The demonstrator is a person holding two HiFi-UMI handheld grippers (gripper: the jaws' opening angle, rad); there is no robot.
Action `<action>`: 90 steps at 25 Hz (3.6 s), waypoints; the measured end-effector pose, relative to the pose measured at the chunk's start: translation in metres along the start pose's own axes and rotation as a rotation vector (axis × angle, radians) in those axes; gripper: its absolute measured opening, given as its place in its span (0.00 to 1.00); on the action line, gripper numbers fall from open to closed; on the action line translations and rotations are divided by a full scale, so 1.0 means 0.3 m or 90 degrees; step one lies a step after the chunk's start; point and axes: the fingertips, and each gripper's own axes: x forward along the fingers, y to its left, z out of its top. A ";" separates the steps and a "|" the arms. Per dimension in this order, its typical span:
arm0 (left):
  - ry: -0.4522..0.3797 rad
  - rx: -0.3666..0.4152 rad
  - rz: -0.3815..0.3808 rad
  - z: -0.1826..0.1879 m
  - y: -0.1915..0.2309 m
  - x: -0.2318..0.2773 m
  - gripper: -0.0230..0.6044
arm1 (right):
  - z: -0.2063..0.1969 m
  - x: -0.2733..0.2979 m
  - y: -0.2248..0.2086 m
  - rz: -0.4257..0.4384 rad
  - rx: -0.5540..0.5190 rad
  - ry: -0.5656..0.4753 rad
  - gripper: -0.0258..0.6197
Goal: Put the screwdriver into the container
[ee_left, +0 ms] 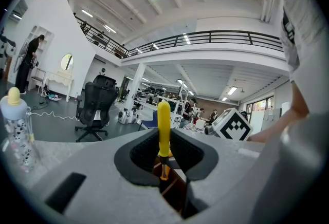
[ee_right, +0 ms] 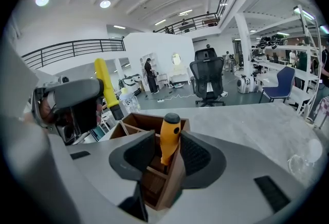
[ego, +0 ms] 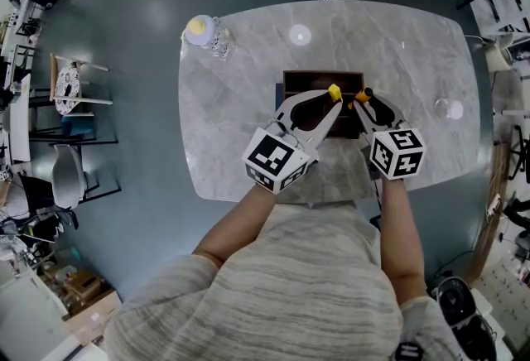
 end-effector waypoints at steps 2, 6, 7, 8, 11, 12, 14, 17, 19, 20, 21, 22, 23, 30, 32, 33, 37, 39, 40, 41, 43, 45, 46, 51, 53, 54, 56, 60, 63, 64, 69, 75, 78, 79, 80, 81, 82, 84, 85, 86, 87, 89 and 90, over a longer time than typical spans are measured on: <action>0.001 0.000 0.000 -0.002 0.000 0.000 0.15 | 0.007 -0.005 -0.006 -0.006 -0.001 -0.005 0.22; 0.002 0.002 -0.004 0.000 -0.010 0.007 0.15 | 0.025 -0.027 -0.025 -0.016 0.002 -0.015 0.23; 0.002 0.003 -0.006 0.001 -0.014 0.008 0.15 | 0.031 -0.038 -0.028 -0.018 0.004 -0.020 0.23; 0.002 0.004 -0.008 0.001 -0.019 0.009 0.15 | 0.039 -0.050 -0.029 -0.020 0.006 -0.026 0.23; 0.003 0.007 -0.014 -0.002 -0.034 0.011 0.15 | 0.069 -0.091 -0.022 -0.024 0.002 -0.046 0.23; 0.004 0.008 -0.016 -0.005 -0.039 0.012 0.15 | 0.080 -0.106 -0.016 -0.023 0.000 -0.054 0.23; 0.007 0.011 -0.021 -0.010 -0.049 0.017 0.15 | 0.108 -0.137 0.001 -0.018 -0.003 -0.072 0.23; 0.013 0.017 -0.026 -0.014 -0.060 0.023 0.15 | 0.158 -0.181 0.040 -0.007 -0.008 -0.098 0.23; 0.021 0.021 -0.028 -0.022 -0.065 0.025 0.15 | 0.185 -0.202 0.068 0.003 -0.010 -0.111 0.23; 0.026 0.023 -0.030 -0.029 -0.067 0.026 0.15 | 0.195 -0.209 0.081 0.009 -0.011 -0.116 0.23; 0.030 0.024 -0.032 -0.034 -0.069 0.027 0.15 | 0.204 -0.215 0.094 0.015 -0.011 -0.120 0.23; 0.033 0.025 -0.034 -0.039 -0.071 0.028 0.15 | 0.213 -0.220 0.107 0.022 -0.012 -0.124 0.23; 0.036 0.026 -0.036 -0.042 -0.074 0.030 0.15 | 0.222 -0.225 0.120 0.030 -0.012 -0.129 0.23; 0.046 0.037 -0.048 -0.052 -0.099 0.036 0.15 | 0.262 -0.246 0.227 0.102 -0.044 -0.140 0.23; 0.051 0.042 -0.052 -0.051 -0.103 0.034 0.15 | 0.269 -0.245 0.245 0.104 -0.058 -0.137 0.23; 0.053 0.045 -0.053 -0.053 -0.104 0.033 0.15 | 0.270 -0.243 0.252 0.104 -0.064 -0.136 0.23; 0.060 0.047 -0.064 -0.062 -0.117 0.034 0.15 | 0.266 -0.231 0.276 0.115 -0.090 -0.121 0.23; 0.064 0.049 -0.072 -0.063 -0.129 0.034 0.15 | 0.257 -0.223 0.285 0.118 -0.103 -0.106 0.23; 0.066 0.051 -0.077 -0.063 -0.134 0.033 0.15 | 0.251 -0.219 0.289 0.118 -0.108 -0.098 0.23; 0.067 0.053 -0.080 -0.062 -0.138 0.032 0.15 | 0.246 -0.216 0.294 0.119 -0.112 -0.092 0.23; 0.070 0.058 -0.084 -0.059 -0.142 0.030 0.15 | 0.241 -0.214 0.297 0.119 -0.116 -0.085 0.23; 0.072 0.063 -0.086 -0.059 -0.144 0.032 0.15 | 0.239 -0.214 0.296 0.120 -0.115 -0.083 0.22; 0.073 0.065 -0.087 -0.060 -0.145 0.033 0.15 | 0.237 -0.214 0.295 0.120 -0.116 -0.082 0.22; 0.082 0.087 -0.093 -0.080 -0.148 0.030 0.15 | 0.224 -0.211 0.281 0.106 -0.122 -0.081 0.15; 0.081 0.094 -0.096 -0.083 -0.149 0.027 0.15 | 0.222 -0.210 0.280 0.106 -0.112 -0.084 0.15; 0.080 0.099 -0.098 -0.082 -0.149 0.026 0.15 | 0.224 -0.210 0.278 0.106 -0.103 -0.088 0.15; 0.080 0.115 -0.104 -0.080 -0.152 0.027 0.15 | 0.227 -0.210 0.272 0.107 -0.080 -0.097 0.14; 0.088 0.146 -0.111 -0.083 -0.160 0.028 0.17 | 0.231 -0.215 0.260 0.106 -0.046 -0.113 0.14; 0.100 0.153 -0.113 -0.100 -0.165 0.028 0.18 | 0.238 -0.225 0.242 0.092 -0.036 -0.126 0.14; 0.103 0.154 -0.113 -0.106 -0.166 0.025 0.18 | 0.244 -0.229 0.235 0.089 -0.030 -0.132 0.14; 0.104 0.148 -0.104 -0.110 -0.158 0.006 0.18 | 0.267 -0.260 0.178 0.061 0.009 -0.162 0.14; 0.096 0.128 -0.086 -0.112 -0.127 -0.016 0.18 | 0.211 -0.256 0.112 0.026 0.052 -0.163 0.14; 0.093 0.118 -0.078 -0.109 -0.118 -0.026 0.14 | 0.163 -0.239 0.095 0.008 0.066 -0.153 0.14; 0.092 0.117 -0.075 -0.107 -0.116 -0.028 0.13 | 0.145 -0.232 0.091 0.002 0.070 -0.149 0.14; 0.091 0.115 -0.073 -0.105 -0.114 -0.030 0.12 | 0.125 -0.224 0.086 -0.003 0.072 -0.144 0.14; 0.092 0.112 -0.073 -0.105 -0.115 -0.031 0.11 | 0.105 -0.217 0.081 -0.008 0.075 -0.138 0.14; 0.094 0.106 -0.073 -0.105 -0.115 -0.032 0.09 | 0.084 -0.211 0.076 -0.013 0.078 -0.132 0.14; 0.096 0.096 -0.074 -0.107 -0.117 -0.034 0.08 | 0.046 -0.198 0.066 -0.019 0.088 -0.122 0.14; 0.098 0.094 -0.074 -0.108 -0.116 -0.036 0.08 | 0.030 -0.192 0.062 -0.022 0.095 -0.118 0.14; 0.100 0.095 -0.072 -0.110 -0.114 -0.037 0.07 | 0.015 -0.185 0.058 -0.024 0.103 -0.115 0.14; 0.103 0.097 -0.070 -0.111 -0.112 -0.038 0.07 | 0.001 -0.178 0.055 -0.025 0.110 -0.111 0.14; 0.106 0.097 -0.069 -0.114 -0.112 -0.040 0.07 | -0.028 -0.164 0.051 -0.029 0.120 -0.103 0.14; 0.107 0.096 -0.069 -0.115 -0.113 -0.041 0.07 | -0.041 -0.158 0.049 -0.030 0.123 -0.098 0.14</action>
